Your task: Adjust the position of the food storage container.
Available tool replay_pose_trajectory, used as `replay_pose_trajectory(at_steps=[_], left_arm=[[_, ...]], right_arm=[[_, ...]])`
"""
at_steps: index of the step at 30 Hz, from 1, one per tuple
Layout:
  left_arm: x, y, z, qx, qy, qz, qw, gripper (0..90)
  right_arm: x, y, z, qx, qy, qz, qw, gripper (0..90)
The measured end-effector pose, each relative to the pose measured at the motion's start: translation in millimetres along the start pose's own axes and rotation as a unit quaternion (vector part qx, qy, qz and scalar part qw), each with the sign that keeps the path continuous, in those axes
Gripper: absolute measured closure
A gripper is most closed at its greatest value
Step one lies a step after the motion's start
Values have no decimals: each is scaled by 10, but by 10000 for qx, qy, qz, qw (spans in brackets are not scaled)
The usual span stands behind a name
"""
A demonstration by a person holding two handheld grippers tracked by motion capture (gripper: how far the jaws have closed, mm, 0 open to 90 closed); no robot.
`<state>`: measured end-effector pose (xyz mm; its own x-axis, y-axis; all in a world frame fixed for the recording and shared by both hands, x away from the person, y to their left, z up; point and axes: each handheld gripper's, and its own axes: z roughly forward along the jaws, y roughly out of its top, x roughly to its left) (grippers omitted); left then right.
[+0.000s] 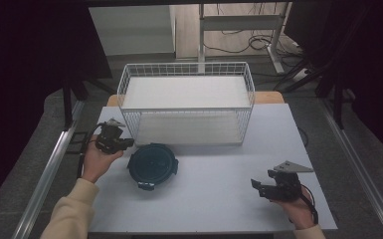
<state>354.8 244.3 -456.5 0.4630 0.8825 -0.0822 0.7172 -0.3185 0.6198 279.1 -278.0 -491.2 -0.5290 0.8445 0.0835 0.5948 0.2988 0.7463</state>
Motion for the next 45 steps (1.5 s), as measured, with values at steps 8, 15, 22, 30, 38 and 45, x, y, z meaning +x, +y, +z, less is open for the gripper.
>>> replay_pose_trajectory(at_steps=[8,15,22,30,38,45], left_arm=[[37,-232,64,364,17,-138,9992,900],[-9,-379,117,719,-78,-226,9971,900],[-54,-425,204,942,-18,-274,9952,900],[-116,-402,237,927,-89,-265,9953,900],[-295,-340,278,916,-285,-70,9954,900],[-469,-274,337,916,-349,51,9952,900]], right_arm=[[3,-3,12,28,-19,-2,10000,242],[17,-6,13,30,-10,-8,10000,242],[23,-3,17,43,-19,-19,10000,242],[21,-4,28,60,-18,-7,10000,242],[25,-2,19,43,-16,-22,10000,242],[23,-2,21,49,-19,-27,10000,242]])
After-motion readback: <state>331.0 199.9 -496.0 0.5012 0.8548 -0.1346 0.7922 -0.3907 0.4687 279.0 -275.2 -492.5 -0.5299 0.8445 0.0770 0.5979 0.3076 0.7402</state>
